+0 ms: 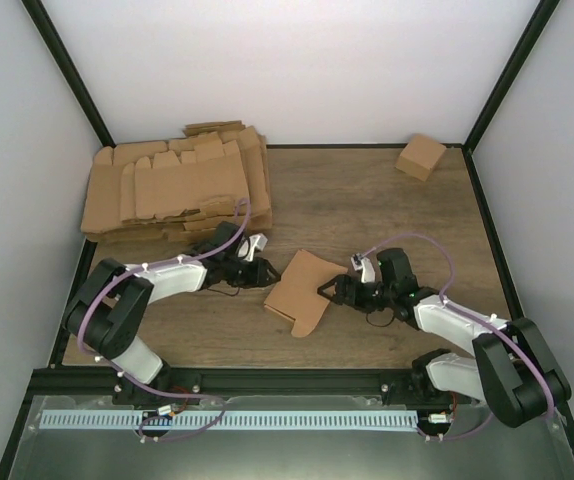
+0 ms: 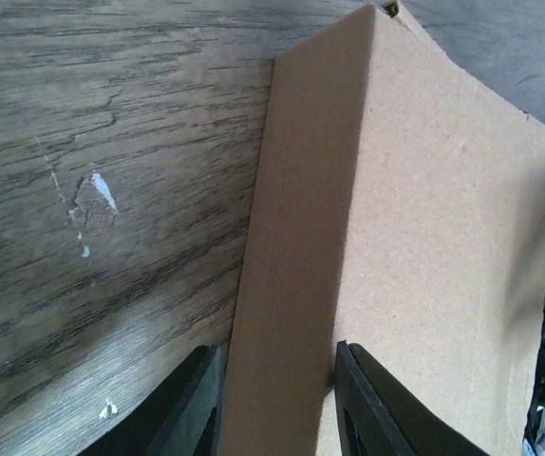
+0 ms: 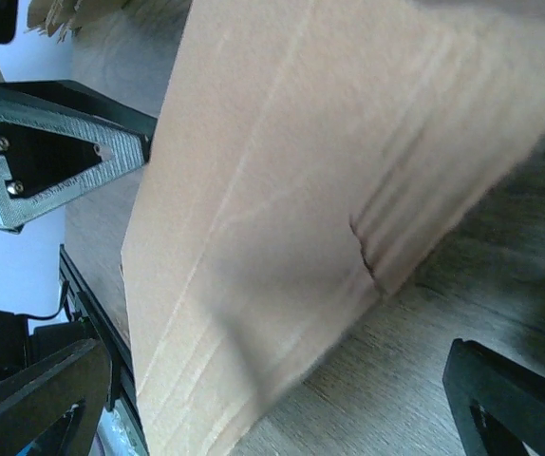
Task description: Fold the paper box
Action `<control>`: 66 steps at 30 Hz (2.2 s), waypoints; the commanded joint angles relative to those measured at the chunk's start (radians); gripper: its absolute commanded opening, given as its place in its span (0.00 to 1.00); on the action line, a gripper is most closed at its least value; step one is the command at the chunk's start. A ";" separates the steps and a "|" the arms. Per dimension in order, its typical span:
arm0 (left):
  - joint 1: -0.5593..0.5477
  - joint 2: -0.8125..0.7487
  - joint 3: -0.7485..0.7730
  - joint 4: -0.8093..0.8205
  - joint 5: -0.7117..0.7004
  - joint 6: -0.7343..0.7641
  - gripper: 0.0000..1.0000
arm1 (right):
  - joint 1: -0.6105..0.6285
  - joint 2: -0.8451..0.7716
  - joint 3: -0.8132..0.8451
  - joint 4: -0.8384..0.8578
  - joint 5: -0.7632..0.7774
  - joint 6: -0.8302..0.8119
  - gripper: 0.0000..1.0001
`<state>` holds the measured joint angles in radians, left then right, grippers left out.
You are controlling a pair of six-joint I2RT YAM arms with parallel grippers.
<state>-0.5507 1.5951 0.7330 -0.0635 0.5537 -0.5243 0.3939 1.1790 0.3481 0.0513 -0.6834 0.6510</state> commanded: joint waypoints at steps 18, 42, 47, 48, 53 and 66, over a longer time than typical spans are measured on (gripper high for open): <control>0.077 0.005 -0.075 0.042 0.011 -0.017 0.30 | -0.010 -0.087 -0.029 0.086 -0.026 0.051 1.00; 0.067 -0.014 -0.022 0.072 0.178 0.007 0.55 | -0.057 -0.164 -0.057 -0.007 0.114 0.060 0.93; 0.037 0.043 0.002 0.089 0.207 0.012 0.55 | -0.057 -0.153 -0.059 -0.002 0.106 0.055 0.94; 0.030 0.052 0.010 0.090 0.207 0.013 0.54 | -0.057 -0.153 -0.061 -0.003 0.106 0.053 0.94; 0.009 0.093 0.032 0.088 0.207 0.014 0.49 | -0.057 -0.152 -0.064 -0.006 0.102 0.046 0.94; 0.038 0.118 -0.014 0.066 0.070 -0.018 0.31 | -0.057 -0.187 -0.078 -0.049 0.173 0.062 0.91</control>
<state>-0.5331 1.6878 0.7464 0.0116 0.7090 -0.5438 0.3481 1.0370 0.2768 0.0261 -0.5644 0.7120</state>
